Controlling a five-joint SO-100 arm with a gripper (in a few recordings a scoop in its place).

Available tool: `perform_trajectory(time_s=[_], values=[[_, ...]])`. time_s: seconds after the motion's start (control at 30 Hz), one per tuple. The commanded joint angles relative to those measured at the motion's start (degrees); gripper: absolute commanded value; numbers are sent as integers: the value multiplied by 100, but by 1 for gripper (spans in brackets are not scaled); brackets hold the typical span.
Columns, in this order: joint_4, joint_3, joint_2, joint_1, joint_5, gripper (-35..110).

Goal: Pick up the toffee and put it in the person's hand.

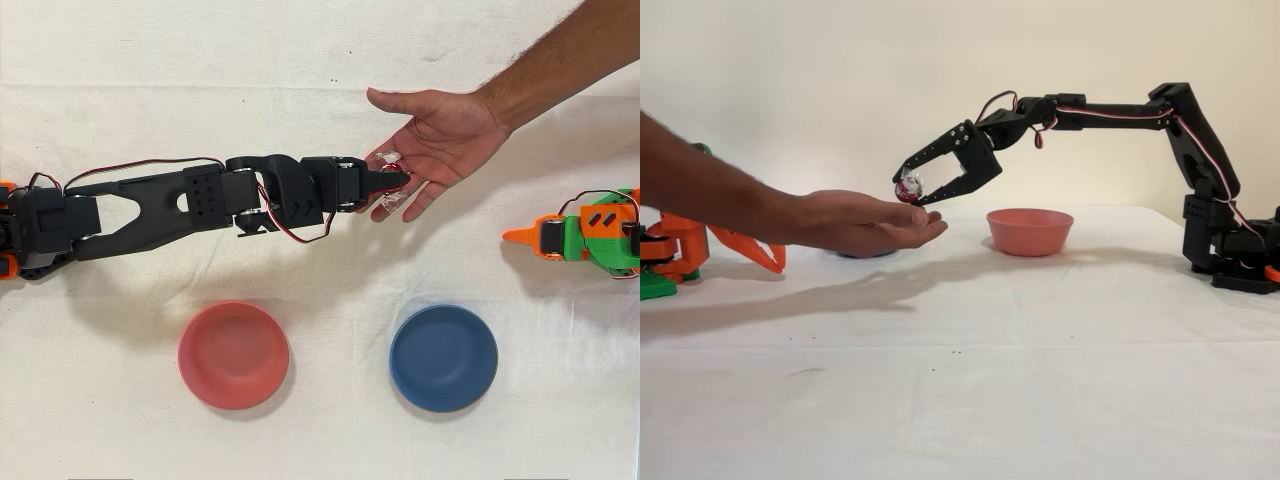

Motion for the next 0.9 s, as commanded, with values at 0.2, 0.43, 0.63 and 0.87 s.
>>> perform_trajectory(time_s=[0.2, 0.43, 0.63, 0.87], values=[[-308, 44, -26, -70, -35, 11], [-193, 44, -70, -123, -237, 14], [149, -70, -26, -132, -396, 20], [615, -202, 167, -149, -492, 23]])
